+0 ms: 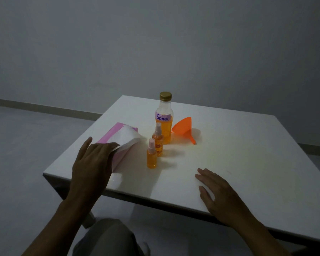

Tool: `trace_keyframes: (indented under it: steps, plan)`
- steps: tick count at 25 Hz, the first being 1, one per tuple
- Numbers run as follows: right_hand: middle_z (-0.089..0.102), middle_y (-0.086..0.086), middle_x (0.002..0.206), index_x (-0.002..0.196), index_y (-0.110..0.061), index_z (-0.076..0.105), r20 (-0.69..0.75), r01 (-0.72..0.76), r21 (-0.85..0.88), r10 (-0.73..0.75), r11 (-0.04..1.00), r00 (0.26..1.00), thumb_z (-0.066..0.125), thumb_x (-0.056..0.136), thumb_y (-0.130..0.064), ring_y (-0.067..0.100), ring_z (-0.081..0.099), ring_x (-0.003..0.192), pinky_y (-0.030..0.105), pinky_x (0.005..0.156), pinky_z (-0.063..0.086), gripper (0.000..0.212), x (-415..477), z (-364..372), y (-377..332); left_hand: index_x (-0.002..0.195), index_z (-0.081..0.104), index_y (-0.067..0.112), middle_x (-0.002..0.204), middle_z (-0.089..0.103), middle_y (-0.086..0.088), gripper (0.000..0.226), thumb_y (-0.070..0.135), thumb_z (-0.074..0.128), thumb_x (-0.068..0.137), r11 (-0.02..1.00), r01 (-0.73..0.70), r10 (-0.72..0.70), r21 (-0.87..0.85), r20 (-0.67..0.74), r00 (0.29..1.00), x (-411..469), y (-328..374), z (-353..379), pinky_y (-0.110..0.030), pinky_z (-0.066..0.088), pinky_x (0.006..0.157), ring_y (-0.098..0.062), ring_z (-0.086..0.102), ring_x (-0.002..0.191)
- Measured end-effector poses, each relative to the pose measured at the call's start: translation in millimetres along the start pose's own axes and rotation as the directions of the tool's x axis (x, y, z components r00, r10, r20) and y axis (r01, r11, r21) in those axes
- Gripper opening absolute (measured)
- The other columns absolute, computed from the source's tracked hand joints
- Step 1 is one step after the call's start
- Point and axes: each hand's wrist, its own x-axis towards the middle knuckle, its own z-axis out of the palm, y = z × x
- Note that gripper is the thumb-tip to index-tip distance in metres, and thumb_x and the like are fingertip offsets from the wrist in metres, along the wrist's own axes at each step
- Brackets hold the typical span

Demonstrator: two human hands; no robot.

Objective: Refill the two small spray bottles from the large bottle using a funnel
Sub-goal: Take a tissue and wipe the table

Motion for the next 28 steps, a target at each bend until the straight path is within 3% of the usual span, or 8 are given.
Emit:
trace_keyframes:
  steps: [4,10,15,18,21,23,25,28]
  plan:
    - [0.033,-0.023,0.152,0.144,-0.033,0.047,0.016,-0.005,0.012,0.005,1.000,1.000,0.041,0.096,-0.043,-0.006,0.024,0.143,0.016,0.118,0.017,0.050,-1,-2,-1,0.109,0.069,0.011,0.102,0.073,-0.013,0.028,0.026,0.049,0.096,1.000,0.008,-0.008,0.011,0.029,1.000,0,2,0,-0.055,0.036,0.107,-0.030,0.069,0.098]
    - [0.032,-0.023,0.151,0.144,-0.031,0.048,0.016,-0.008,0.034,0.008,0.999,1.000,0.041,0.095,-0.043,-0.010,0.020,0.140,0.014,0.117,0.014,0.051,-2,-6,-6,0.109,0.064,0.010,0.102,0.071,-0.016,0.036,0.031,0.050,0.084,0.984,-0.094,0.100,-0.149,0.036,0.994,-8,17,-10,-0.053,0.052,0.089,-0.032,0.069,0.095]
    - [0.045,-0.024,0.146,0.134,-0.042,0.052,-0.002,-0.055,0.259,0.058,0.964,0.998,0.061,0.094,-0.036,-0.001,0.041,0.137,0.036,0.114,0.040,0.041,0,-17,-17,0.116,0.051,0.036,0.108,0.062,0.011,0.026,0.045,0.049,0.091,0.867,-0.151,0.256,-0.474,0.163,0.953,-7,38,-15,-0.004,0.048,0.078,0.008,0.057,0.100]
    - [0.048,-0.026,0.145,0.139,-0.043,0.047,-0.016,-0.054,0.480,0.070,0.875,0.997,0.074,0.080,-0.046,0.000,0.048,0.130,0.030,0.108,0.047,0.065,1,-37,-50,0.117,0.052,0.044,0.114,0.058,0.024,0.034,0.061,0.037,0.091,0.752,-0.105,0.343,-0.651,0.249,0.906,4,65,-15,-0.007,0.048,0.084,0.010,0.056,0.107]
    - [0.041,-0.025,0.151,0.145,-0.044,0.039,0.188,-0.081,0.586,-0.039,0.806,0.981,0.085,0.069,-0.047,0.003,0.041,0.137,0.030,0.111,0.038,0.088,2,-51,-67,0.113,0.055,0.054,0.111,0.060,0.034,0.024,0.050,0.042,0.093,0.620,-0.011,0.367,-0.784,0.278,0.888,19,100,-16,-0.013,0.051,0.081,0.001,0.060,0.103]
    - [0.057,-0.008,0.141,0.135,-0.025,0.055,0.261,-0.144,0.746,-0.086,0.650,0.962,0.088,0.070,-0.035,0.014,0.052,0.131,0.035,0.108,0.040,0.073,3,-59,-56,0.105,0.063,0.046,0.103,0.066,0.018,0.019,0.039,0.047,0.096,0.492,0.111,0.301,-0.864,0.288,0.909,30,122,-14,-0.027,0.057,0.062,-0.013,0.066,0.079]
    - [0.068,0.013,0.120,0.116,0.000,0.063,0.345,-0.331,0.885,0.017,0.326,0.939,0.090,0.066,-0.028,0.027,0.063,0.111,0.038,0.092,0.052,0.063,3,-71,-42,0.102,0.067,0.028,0.086,0.068,0.000,0.019,0.032,0.050,0.096,0.411,0.214,0.206,-0.886,0.319,0.925,39,138,-7,-0.042,0.052,0.043,-0.029,0.061,0.054]
    - [0.066,0.024,0.113,0.115,0.002,0.061,0.408,-0.419,0.908,0.197,0.015,0.891,0.081,0.072,-0.014,0.033,0.063,0.100,0.038,0.081,0.056,0.049,0,-87,-18,0.104,0.066,0.020,0.077,0.066,-0.006,0.021,0.031,0.048,0.097,0.377,0.328,0.121,-0.866,0.397,0.910,46,152,21,-0.039,0.047,0.041,-0.034,0.061,0.054]
